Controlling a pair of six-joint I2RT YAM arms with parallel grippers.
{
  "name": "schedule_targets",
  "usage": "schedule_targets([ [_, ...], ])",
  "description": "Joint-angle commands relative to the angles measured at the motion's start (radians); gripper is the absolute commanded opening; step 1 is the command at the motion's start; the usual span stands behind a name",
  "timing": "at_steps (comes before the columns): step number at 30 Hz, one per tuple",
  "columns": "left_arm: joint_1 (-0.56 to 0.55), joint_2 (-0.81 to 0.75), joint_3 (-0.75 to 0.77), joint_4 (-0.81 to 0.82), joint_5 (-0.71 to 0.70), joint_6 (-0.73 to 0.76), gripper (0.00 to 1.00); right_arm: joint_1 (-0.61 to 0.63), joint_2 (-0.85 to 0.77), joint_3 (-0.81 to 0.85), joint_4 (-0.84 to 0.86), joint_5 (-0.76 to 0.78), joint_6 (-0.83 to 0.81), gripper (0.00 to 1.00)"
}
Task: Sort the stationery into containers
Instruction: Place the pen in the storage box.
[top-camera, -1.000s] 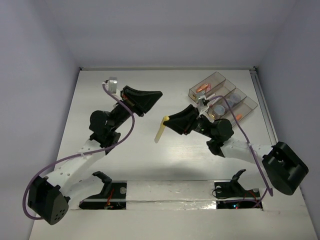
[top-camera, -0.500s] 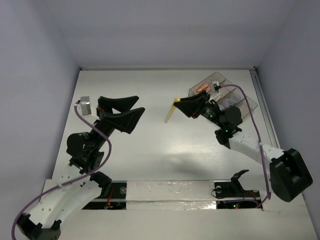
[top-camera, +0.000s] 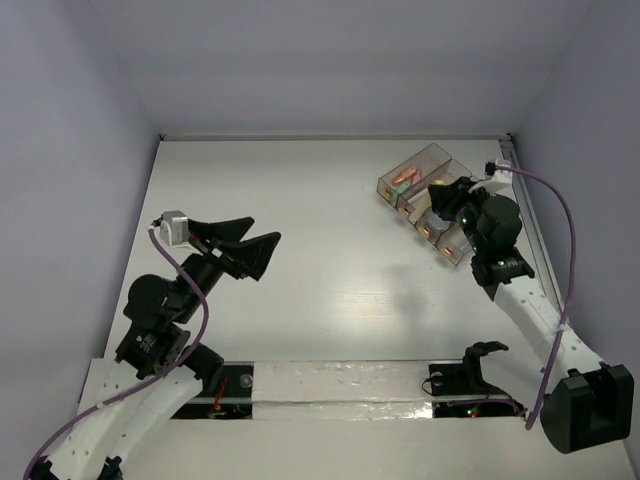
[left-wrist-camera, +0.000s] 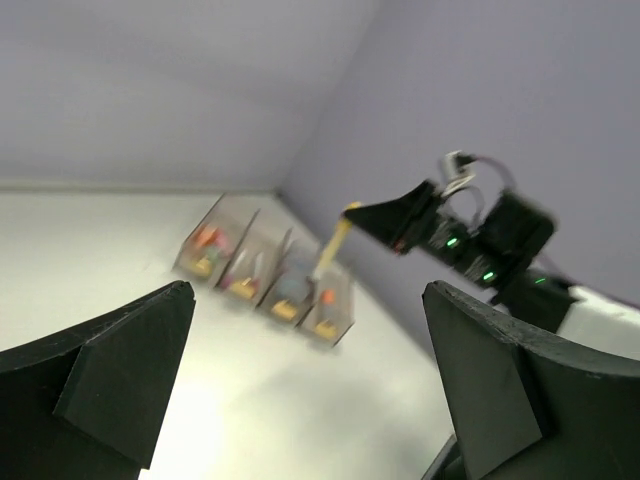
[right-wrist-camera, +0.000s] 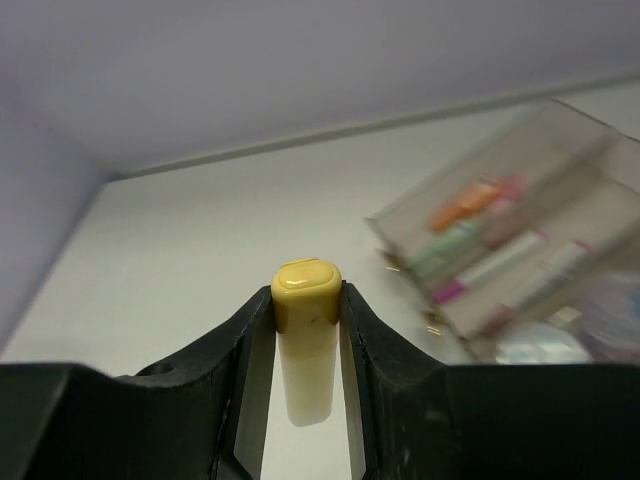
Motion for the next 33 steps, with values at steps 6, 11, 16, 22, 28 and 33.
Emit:
schedule_targets([
  [6,0.006,0.026,0.076,-0.328,-0.172,0.153,0.99,-0.236,0.032,0.028,-0.19,0.311,0.027,0.0],
  [11,0.006,0.016,0.08,-0.382,-0.24,0.18,0.99,-0.377,0.124,0.028,-0.179,0.237,0.081,0.0],
  [16,0.006,0.016,0.078,-0.382,-0.229,0.188,0.99,-0.425,0.233,0.051,-0.165,0.225,0.11,0.0],
  [22,0.006,0.012,0.08,-0.379,-0.232,0.191,0.99,-0.457,0.309,0.049,-0.153,0.155,0.145,0.02],
  [28,0.006,0.018,0.08,-0.38,-0.233,0.191,0.99,-0.457,0.318,0.045,-0.164,0.21,0.178,0.56],
  [33,0.006,0.021,0.08,-0.38,-0.243,0.19,0.99,-0.457,0.254,0.053,-0.17,0.205,0.167,0.77],
])
